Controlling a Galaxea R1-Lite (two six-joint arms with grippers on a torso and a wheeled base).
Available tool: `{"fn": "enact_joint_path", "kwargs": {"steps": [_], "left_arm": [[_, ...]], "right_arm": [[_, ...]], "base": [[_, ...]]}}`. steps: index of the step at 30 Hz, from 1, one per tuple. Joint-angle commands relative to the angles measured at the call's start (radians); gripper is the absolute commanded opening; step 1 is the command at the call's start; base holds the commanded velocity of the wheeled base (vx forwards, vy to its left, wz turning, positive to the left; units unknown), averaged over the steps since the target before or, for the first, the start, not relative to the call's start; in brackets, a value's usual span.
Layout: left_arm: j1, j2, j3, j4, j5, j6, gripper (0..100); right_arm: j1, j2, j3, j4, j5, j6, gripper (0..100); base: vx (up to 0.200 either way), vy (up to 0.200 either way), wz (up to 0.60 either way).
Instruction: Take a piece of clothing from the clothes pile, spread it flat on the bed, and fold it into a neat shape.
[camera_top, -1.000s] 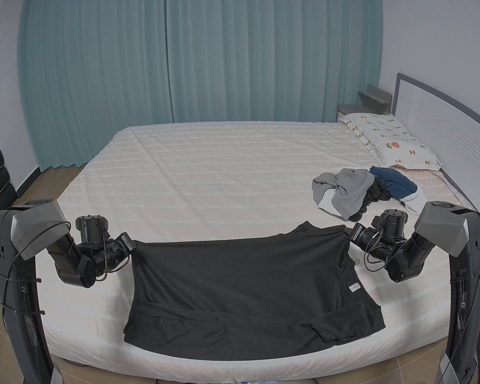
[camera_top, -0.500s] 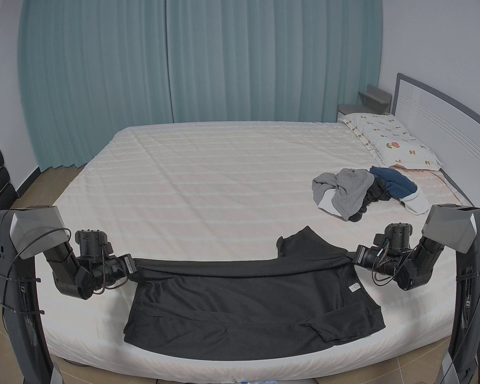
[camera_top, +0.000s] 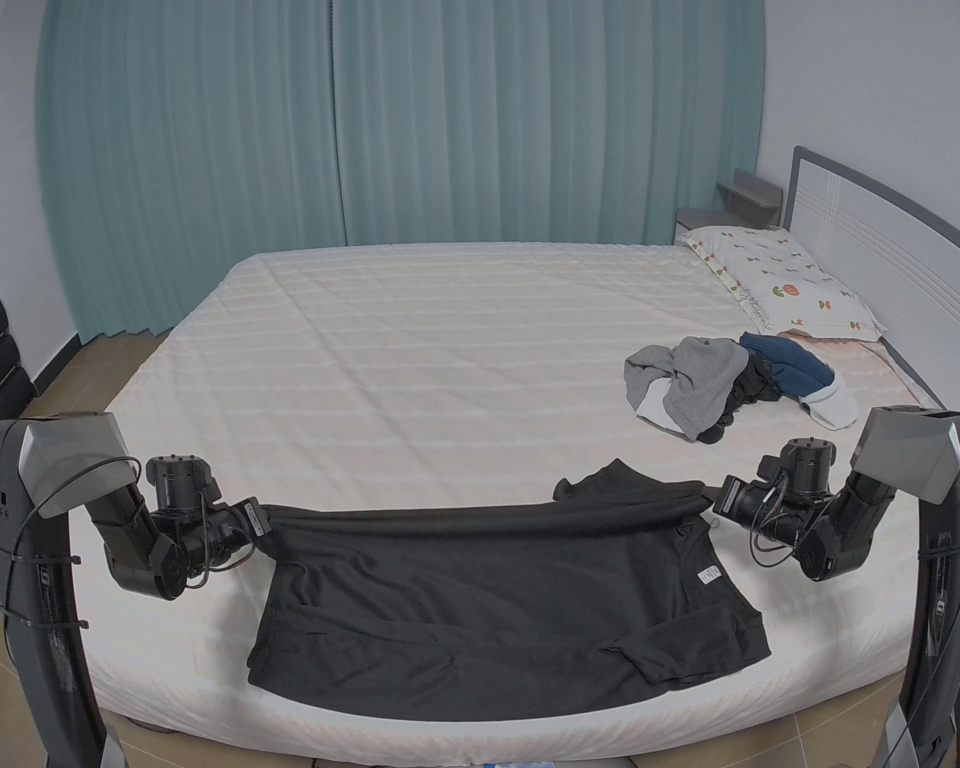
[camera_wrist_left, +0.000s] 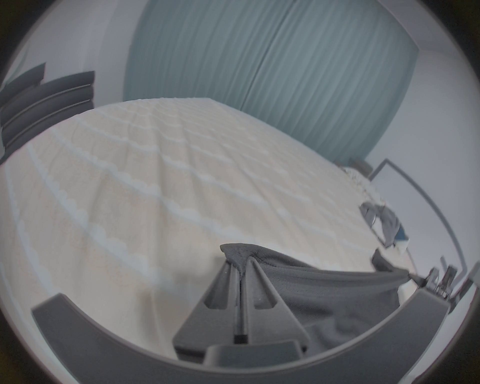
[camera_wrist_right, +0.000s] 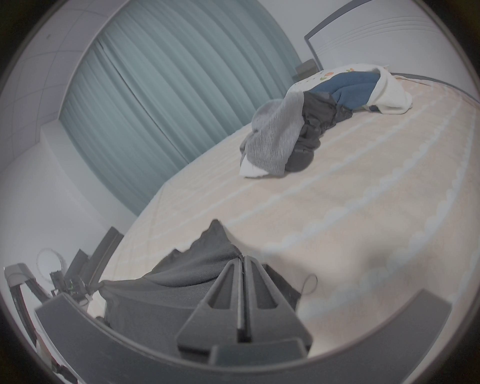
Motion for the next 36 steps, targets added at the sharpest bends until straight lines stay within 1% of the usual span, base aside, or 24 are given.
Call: {"fn": "enact_joint_path", "kwargs": {"steps": [1, 3, 8, 17, 22, 31, 36], "left_arm": [[-0.006, 0.020, -0.042, -0.056, 0.011, -0.081, 0], [-0.006, 0.035, -0.068, -0.055, 0.031, -0.098, 0], [-0.007, 0.106, -0.125, -0.062, 0.089, -0.098, 0], [-0.026, 0.107, -0.128, -0.078, 0.086, -0.102, 0], [-0.026, 0.104, -0.115, -0.122, 0.089, -0.102, 0], [-0.021, 0.075, -0.082, -0.130, 0.083, -0.096, 0], [-0.015, 0.057, -0.057, -0.130, 0.074, -0.070, 0]], "right_arm": [[0.007, 0.036, -0.080, -0.032, -0.043, 0.057, 0], [0.008, 0.056, -0.120, -0.024, -0.069, 0.064, 0], [0.027, 0.081, -0.157, -0.018, -0.077, 0.063, 0], [0.018, 0.085, -0.202, -0.004, -0.111, 0.063, 0], [0.007, 0.076, -0.194, 0.020, -0.111, 0.063, 0], [-0.016, 0.078, -0.165, -0.007, -0.106, 0.066, 0], [-0.010, 0.061, -0.114, -0.030, -0.077, 0.058, 0]], "base": [[0.000, 0.000, 0.00], [0.000, 0.000, 0.00], [0.000, 0.000, 0.00], [0.000, 0.000, 0.00], [0.000, 0.000, 0.00], [0.000, 0.000, 0.00], [0.000, 0.000, 0.00]]}}
